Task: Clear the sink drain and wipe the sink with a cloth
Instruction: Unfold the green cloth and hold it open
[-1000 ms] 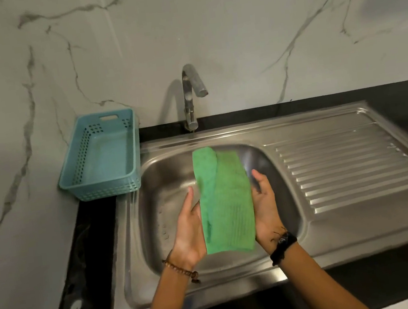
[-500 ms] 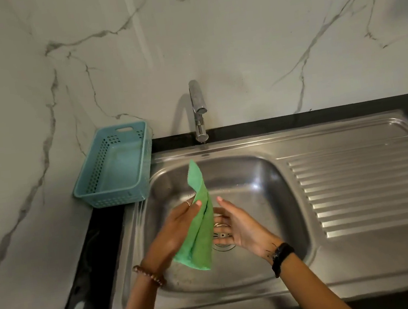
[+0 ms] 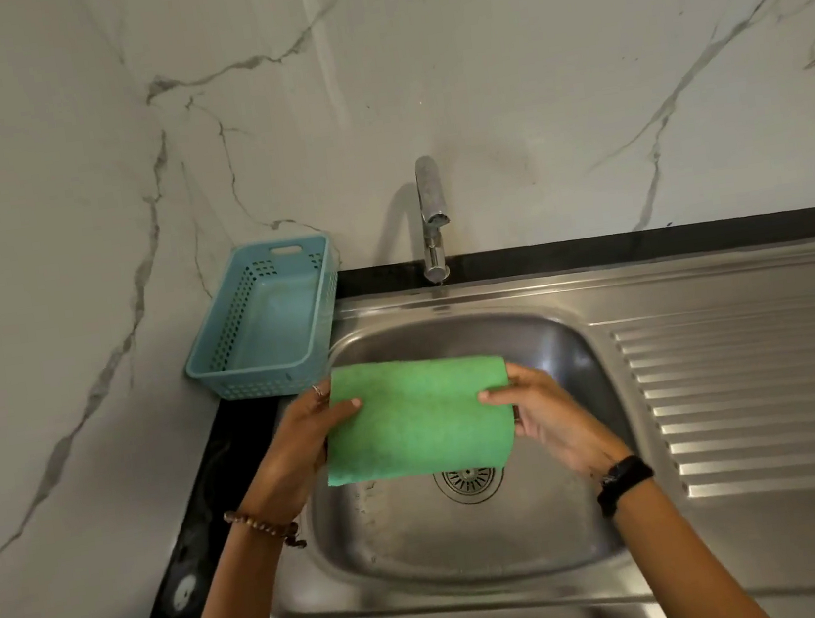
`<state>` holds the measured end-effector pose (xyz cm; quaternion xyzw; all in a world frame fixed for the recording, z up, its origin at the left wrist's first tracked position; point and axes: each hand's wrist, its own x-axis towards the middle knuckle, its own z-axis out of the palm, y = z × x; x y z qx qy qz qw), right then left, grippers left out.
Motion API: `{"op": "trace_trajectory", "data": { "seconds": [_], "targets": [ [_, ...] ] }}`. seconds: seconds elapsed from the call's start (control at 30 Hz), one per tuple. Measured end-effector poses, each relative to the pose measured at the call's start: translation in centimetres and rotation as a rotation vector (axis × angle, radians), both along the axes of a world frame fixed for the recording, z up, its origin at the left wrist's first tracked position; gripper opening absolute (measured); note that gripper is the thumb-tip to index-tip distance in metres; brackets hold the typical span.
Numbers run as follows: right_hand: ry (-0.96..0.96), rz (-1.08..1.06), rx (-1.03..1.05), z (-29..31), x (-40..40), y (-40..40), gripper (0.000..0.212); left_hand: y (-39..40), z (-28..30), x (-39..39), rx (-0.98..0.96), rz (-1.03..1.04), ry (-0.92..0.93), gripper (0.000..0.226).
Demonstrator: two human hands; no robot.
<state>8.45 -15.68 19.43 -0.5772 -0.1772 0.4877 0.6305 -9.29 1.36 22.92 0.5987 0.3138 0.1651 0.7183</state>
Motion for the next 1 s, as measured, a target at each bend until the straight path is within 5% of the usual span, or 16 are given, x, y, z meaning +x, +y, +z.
{"op": "trace_trajectory", "data": {
  "seconds": [0.1,0.23,0.37,0.47,0.63,0.8,1.0],
  "targets": [
    [-0.047,0.032,0.207,3.2,1.3,-0.8,0.052,0.4,1.2,-0.3,0.081,0.022,-0.242,0.027],
    [-0.163,-0.020,0.339,6.0,2.0,-1.1,0.026,0.5,3.0,0.0,0.153,0.001,-0.401,0.014],
    [-0.217,-0.105,0.248,5.1,1.7,-0.4,0.029,0.2,2.7,1.1,0.205,0.034,-0.233,0.045],
    [-0.242,-0.180,0.142,3.9,1.1,-0.2,0.017,-0.2,1.8,1.5,0.214,0.081,-0.116,0.034],
    [-0.005,-0.127,-0.061,2.6,0.9,0.8,0.036,0.5,0.4,0.9,0.094,0.123,0.012,0.033],
    [0.004,0.028,-0.050,1.8,0.0,3.1,0.018,2.4,-0.3,-0.2,-0.144,0.289,0.048,0.036],
    [-0.220,0.152,0.014,4.5,-0.7,10.8,0.049,7.4,0.1,-1.9,0.123,0.400,0.158,0.016]
  ]
}}
